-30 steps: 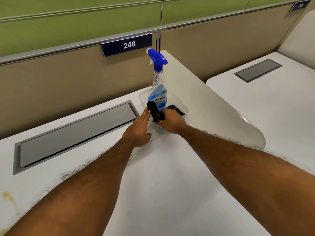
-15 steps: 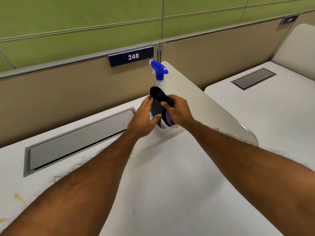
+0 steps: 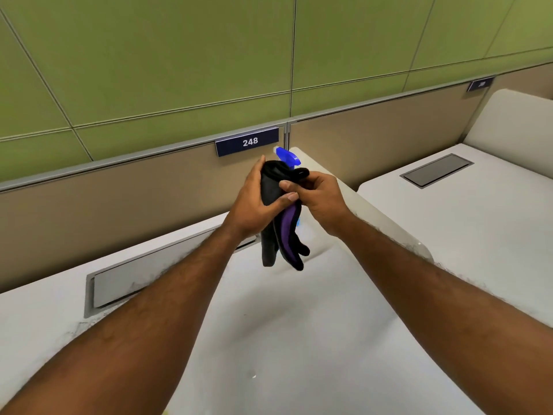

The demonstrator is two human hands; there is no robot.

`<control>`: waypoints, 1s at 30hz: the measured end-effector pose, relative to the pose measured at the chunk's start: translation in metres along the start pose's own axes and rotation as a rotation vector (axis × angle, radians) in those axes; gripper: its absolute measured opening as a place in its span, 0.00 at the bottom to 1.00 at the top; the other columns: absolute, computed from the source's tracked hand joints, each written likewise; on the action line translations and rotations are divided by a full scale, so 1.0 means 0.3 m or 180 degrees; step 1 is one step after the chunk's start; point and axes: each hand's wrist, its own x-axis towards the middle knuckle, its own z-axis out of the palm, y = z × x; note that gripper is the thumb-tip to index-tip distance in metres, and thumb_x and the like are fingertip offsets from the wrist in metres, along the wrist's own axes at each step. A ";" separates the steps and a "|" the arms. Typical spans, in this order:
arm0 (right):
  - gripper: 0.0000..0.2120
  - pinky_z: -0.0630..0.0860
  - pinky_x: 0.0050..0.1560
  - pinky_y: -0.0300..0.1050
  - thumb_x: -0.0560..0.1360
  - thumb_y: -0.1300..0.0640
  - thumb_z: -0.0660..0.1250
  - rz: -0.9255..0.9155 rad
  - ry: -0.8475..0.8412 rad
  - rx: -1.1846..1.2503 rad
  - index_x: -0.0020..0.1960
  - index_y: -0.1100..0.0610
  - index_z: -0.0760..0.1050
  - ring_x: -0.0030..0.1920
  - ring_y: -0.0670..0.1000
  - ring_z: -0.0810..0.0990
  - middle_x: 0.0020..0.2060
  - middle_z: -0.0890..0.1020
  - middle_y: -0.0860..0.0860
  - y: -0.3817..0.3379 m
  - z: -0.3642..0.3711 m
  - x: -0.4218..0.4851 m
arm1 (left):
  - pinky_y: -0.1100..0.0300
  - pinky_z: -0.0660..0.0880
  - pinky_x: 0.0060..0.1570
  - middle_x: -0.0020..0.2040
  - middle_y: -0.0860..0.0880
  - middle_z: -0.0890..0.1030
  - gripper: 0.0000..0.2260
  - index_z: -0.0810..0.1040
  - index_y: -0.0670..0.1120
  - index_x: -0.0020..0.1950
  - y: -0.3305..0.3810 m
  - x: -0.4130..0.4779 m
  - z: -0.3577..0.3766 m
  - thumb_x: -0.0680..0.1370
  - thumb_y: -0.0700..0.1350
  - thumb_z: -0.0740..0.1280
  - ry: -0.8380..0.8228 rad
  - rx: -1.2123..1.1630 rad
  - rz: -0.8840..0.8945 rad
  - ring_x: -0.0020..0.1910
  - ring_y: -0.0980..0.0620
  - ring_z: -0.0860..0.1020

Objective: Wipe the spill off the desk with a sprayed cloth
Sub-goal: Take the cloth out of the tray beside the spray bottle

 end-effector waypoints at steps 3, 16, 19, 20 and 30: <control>0.13 0.80 0.57 0.50 0.77 0.62 0.69 0.0256 -0.0201 0.0291 0.61 0.64 0.79 0.53 0.59 0.84 0.53 0.84 0.61 0.007 0.036 -0.054 | 0.57 0.76 0.61 0.70 0.52 0.75 0.46 0.57 0.51 0.78 0.010 -0.080 -0.020 0.66 0.62 0.76 -0.0086 -0.0628 -0.0226 0.65 0.54 0.76; 0.08 0.83 0.49 0.44 0.75 0.64 0.70 0.0971 0.0166 0.0975 0.54 0.65 0.81 0.45 0.54 0.84 0.47 0.85 0.58 0.134 0.079 -0.191 | 0.55 0.81 0.47 0.53 0.42 0.85 0.17 0.81 0.40 0.60 -0.051 -0.309 -0.141 0.79 0.50 0.64 0.0720 -0.2937 -0.1637 0.51 0.45 0.84; 0.10 0.82 0.44 0.42 0.76 0.62 0.70 0.1064 0.0294 0.0682 0.56 0.64 0.81 0.47 0.54 0.83 0.49 0.85 0.57 0.159 0.069 -0.175 | 0.53 0.81 0.49 0.55 0.41 0.84 0.19 0.81 0.40 0.60 -0.058 -0.327 -0.164 0.79 0.52 0.62 0.0577 -0.3099 -0.1709 0.52 0.43 0.83; 0.11 0.81 0.42 0.41 0.76 0.61 0.70 0.1102 0.0311 0.0591 0.57 0.64 0.81 0.48 0.53 0.82 0.51 0.84 0.57 0.168 0.069 -0.170 | 0.52 0.80 0.53 0.58 0.40 0.83 0.20 0.80 0.40 0.63 -0.064 -0.329 -0.168 0.79 0.52 0.60 0.0516 -0.3094 -0.1686 0.55 0.43 0.81; 0.09 0.78 0.49 0.46 0.76 0.58 0.68 0.1741 0.0260 0.0332 0.53 0.64 0.80 0.49 0.54 0.81 0.48 0.84 0.58 0.298 0.053 -0.142 | 0.53 0.77 0.61 0.66 0.44 0.79 0.23 0.81 0.48 0.60 -0.163 -0.276 -0.145 0.74 0.30 0.56 0.0731 -0.3647 -0.0845 0.67 0.44 0.77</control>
